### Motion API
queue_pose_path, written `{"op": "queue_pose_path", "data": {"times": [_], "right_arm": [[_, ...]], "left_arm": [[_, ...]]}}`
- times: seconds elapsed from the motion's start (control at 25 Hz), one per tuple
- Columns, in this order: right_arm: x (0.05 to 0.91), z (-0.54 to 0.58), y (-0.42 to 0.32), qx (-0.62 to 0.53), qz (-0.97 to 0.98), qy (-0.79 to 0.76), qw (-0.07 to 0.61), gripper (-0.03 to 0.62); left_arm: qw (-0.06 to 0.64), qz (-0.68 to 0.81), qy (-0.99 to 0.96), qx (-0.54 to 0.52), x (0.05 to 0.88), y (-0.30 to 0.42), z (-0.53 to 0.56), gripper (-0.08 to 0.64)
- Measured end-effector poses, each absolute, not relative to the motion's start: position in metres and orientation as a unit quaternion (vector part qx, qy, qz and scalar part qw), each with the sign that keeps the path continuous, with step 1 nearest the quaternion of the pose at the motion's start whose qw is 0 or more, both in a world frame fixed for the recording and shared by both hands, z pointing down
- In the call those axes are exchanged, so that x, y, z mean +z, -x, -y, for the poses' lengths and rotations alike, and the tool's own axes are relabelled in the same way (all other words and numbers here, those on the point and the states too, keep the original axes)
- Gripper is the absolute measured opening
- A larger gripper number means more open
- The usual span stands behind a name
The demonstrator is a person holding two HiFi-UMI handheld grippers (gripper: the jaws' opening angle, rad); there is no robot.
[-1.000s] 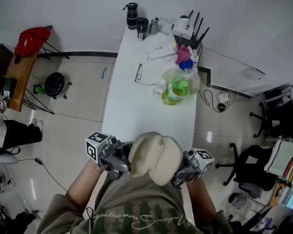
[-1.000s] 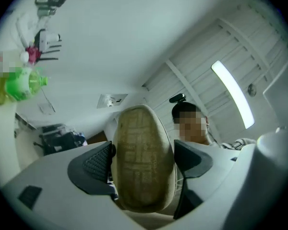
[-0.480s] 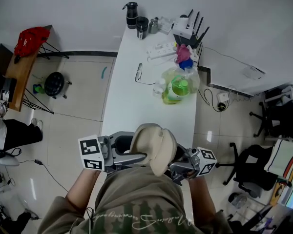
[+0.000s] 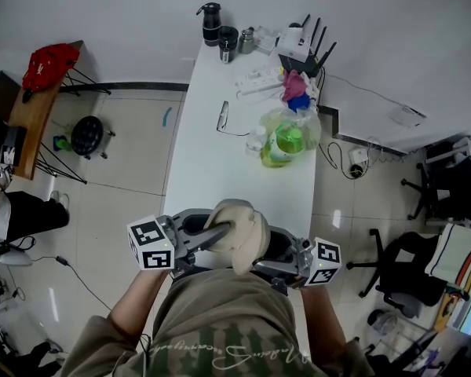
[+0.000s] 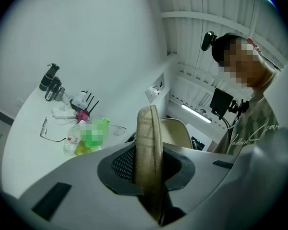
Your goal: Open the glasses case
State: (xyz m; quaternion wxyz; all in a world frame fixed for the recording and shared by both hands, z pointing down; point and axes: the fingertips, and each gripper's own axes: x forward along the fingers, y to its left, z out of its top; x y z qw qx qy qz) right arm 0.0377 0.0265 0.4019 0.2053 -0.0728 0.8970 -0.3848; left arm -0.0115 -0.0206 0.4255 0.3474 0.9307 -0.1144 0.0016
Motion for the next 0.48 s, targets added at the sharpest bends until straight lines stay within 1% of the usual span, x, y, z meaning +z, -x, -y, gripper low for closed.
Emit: {"op": "queue_pose_path", "data": {"times": [0.08,0.2,0.36,0.44,0.48], "right_arm": [[0.408,-0.024,-0.033,-0.373,-0.902,0.097,0.192,0.316],[0.421,-0.015,-0.034,-0.381,-0.894,0.141,0.191,0.316],[0.452,0.006,-0.042,-0.392,-0.867,0.255,0.171,0.316],[0.469,0.009,-0.038,-0.391,-0.858,0.296,0.15,0.316],[0.477,0.009,-0.033,-0.384,-0.861,0.31,0.127,0.316]], "left_arm": [[0.349,0.127,-0.929,0.013,0.439,0.016,0.024,0.071],[0.364,0.155,-0.918,0.014,0.457,0.023,0.03,0.067],[0.347,0.259,-0.901,0.038,0.488,0.042,0.051,0.066],[0.334,0.308,-0.889,0.061,0.507,0.05,0.057,0.066],[0.332,0.325,-0.883,0.069,0.515,0.053,0.059,0.066]]}}
